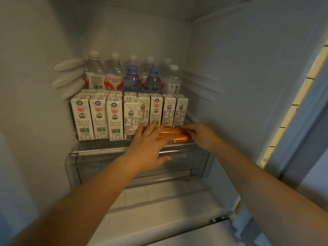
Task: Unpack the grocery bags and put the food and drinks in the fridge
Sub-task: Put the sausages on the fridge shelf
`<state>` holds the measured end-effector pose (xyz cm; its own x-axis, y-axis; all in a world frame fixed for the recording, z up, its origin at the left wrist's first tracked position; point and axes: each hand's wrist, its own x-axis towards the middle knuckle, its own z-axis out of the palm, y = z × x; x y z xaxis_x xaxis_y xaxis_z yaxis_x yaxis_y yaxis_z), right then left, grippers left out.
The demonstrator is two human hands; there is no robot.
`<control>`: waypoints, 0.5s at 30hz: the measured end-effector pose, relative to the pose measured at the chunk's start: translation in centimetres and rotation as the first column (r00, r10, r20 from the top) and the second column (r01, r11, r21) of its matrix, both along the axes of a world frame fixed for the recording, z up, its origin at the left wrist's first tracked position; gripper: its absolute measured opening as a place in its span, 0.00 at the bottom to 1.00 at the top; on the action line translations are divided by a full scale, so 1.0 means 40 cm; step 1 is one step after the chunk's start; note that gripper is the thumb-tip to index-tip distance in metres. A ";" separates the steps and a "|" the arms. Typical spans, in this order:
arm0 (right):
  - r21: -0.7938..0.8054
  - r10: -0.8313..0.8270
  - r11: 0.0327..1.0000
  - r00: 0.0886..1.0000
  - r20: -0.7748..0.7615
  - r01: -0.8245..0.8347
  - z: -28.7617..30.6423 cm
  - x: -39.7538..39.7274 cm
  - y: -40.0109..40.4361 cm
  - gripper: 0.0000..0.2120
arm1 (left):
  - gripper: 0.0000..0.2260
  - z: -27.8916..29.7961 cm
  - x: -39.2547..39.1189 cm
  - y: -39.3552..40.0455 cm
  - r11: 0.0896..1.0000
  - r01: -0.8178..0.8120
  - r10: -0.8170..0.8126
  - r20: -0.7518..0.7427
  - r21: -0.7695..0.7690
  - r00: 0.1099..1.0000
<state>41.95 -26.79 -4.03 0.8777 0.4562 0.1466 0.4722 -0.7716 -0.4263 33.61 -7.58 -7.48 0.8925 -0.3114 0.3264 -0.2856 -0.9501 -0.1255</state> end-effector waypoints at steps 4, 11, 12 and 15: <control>0.120 0.155 0.977 0.976 0.153 -0.174 -0.029 -0.053 0.007 0.17 | 0.36 -0.001 0.020 0.006 0.999 -0.012 0.015 -0.109 0.032 0.994; -0.306 0.066 0.952 0.985 0.160 -0.014 -0.093 -0.105 -0.001 0.35 | 0.38 -0.014 0.012 -0.010 0.997 -0.050 0.052 -0.022 0.052 0.998; -0.292 0.055 0.956 0.988 0.147 -0.010 -0.090 -0.103 -0.003 0.35 | 0.38 -0.014 0.010 -0.009 0.998 -0.051 0.051 -0.017 0.042 0.999; -0.176 -0.004 0.984 0.997 0.081 0.018 -0.088 -0.083 -0.008 0.37 | 0.37 -0.020 -0.005 -0.008 0.998 -0.060 0.061 0.020 -0.013 0.998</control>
<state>38.64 -27.12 -7.56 0.8716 0.4713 0.1350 0.4902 -0.8367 -0.2440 33.41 -7.88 -8.29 0.9026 -0.2529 0.3483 -0.2250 -0.9670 -0.1191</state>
